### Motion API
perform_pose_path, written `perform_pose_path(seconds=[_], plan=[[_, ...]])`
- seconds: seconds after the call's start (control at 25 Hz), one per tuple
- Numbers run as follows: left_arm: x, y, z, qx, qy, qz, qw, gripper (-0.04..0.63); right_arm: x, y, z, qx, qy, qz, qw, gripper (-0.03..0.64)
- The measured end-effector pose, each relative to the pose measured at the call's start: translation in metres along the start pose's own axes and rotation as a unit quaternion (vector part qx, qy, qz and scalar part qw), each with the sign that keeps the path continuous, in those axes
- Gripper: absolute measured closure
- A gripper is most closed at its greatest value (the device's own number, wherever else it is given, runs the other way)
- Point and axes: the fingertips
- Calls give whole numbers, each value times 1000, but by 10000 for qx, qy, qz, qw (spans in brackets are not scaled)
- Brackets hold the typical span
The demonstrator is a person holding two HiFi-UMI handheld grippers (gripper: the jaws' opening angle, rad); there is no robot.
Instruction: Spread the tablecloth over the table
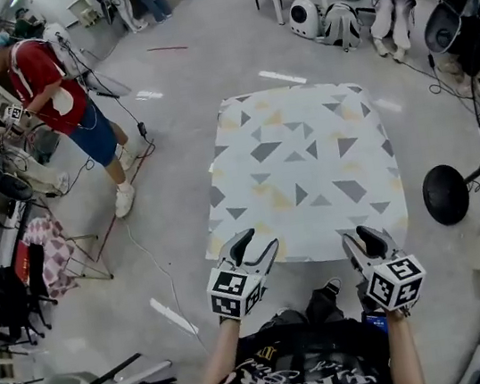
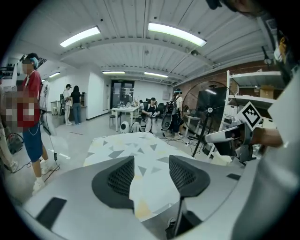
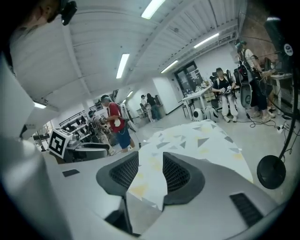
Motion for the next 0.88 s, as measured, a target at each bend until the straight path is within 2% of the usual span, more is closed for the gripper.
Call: perform_pose_path(seconds=[0.16,0.28,0.48,0.68,0.88], plan=[[-30,-14,7,208,-194,-293,9992,384,9,46,2,-158,31,250,9996,462],[-57,-22,7,316,-360,-440,9979,469,9,80,0,-287,43,396,9988,474],[-93,-34,1,359,-524,-682,9956,472,0,125,0,-463,-14,613,9970,484],[-123,-46,-4,468,-729,-947,9917,528,-12,158,-2,-562,-178,655,9961,527],[-145,-57,-14,499,-817,-1141,9889,545,-32,189,-10,-573,-357,699,9953,572]])
Point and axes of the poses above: the fingertips, and each gripper's own axes: x forward along the fingers, y to its left, z out of its top, and after that the axes turned 6 degrees about -x, right-handed
